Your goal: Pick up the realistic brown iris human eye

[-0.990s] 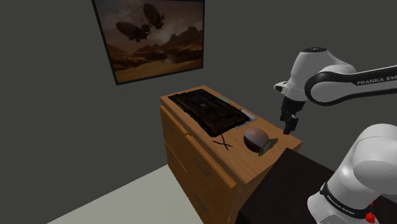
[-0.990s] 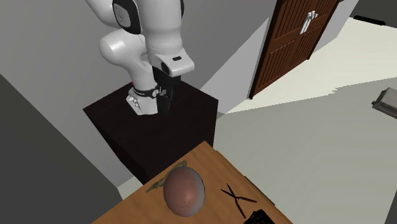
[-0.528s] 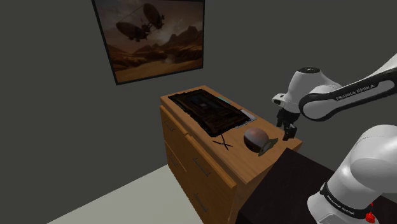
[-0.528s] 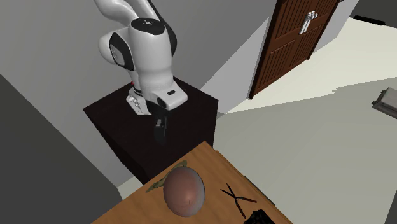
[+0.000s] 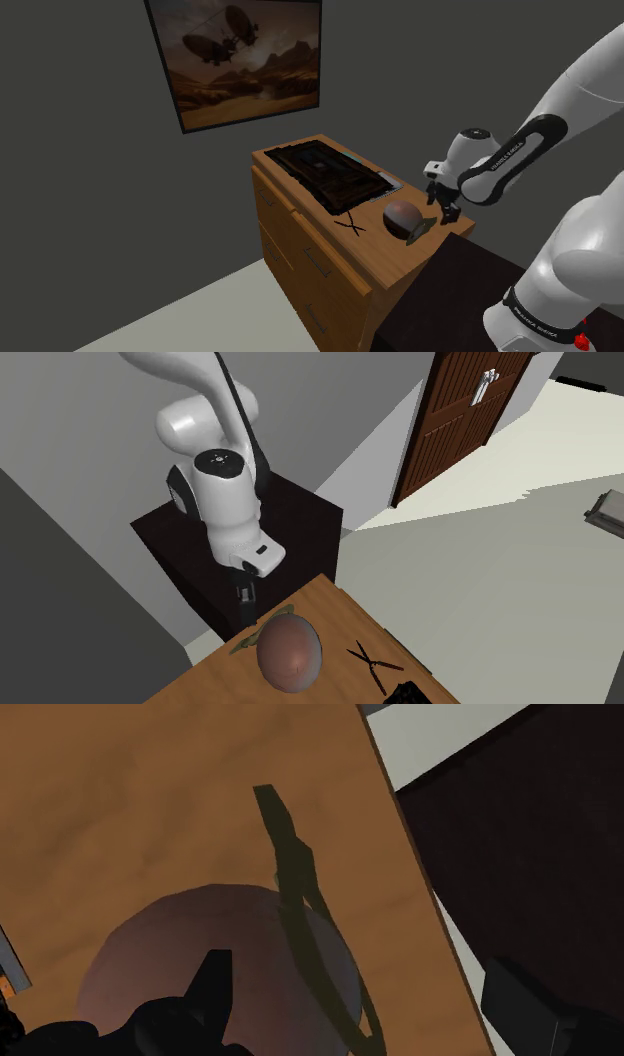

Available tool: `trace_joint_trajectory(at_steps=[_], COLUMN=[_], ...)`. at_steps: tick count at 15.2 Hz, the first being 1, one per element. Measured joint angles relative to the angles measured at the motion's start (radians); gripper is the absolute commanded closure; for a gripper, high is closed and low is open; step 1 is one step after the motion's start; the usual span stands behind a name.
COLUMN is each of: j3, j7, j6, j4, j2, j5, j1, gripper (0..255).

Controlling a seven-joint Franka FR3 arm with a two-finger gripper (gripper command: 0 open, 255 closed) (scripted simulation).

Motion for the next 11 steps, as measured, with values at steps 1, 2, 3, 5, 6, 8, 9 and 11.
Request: trace_joint_trajectory(at_steps=[1, 2, 3, 5, 6, 8, 9, 11], j3=[-0.017, 0.012, 0.088, 0.216, 0.262, 0.316, 0.342, 0.363], j7=[-0.071, -0.168, -0.296, -0.449, -0.480, -0.493, -0.495, -0.491], j6=[0.071, 0.124, 0.175, 0.236, 0.258, 0.298, 0.317, 0.350], j4=[0.015, 0.032, 0.055, 0.084, 0.092, 0.102, 0.109, 0.119], j2=[0.080, 0.144, 0.211, 0.292, 0.319, 0.366, 0.392, 0.430], j5=[0.054, 0.148, 0.281, 0.438, 0.461, 0.476, 0.478, 0.480], j1=[0.019, 0.011, -0.042, -0.144, -0.193, -0.246, -0.272, -0.296], gripper=[0, 0, 0, 0, 0, 0, 0, 0])
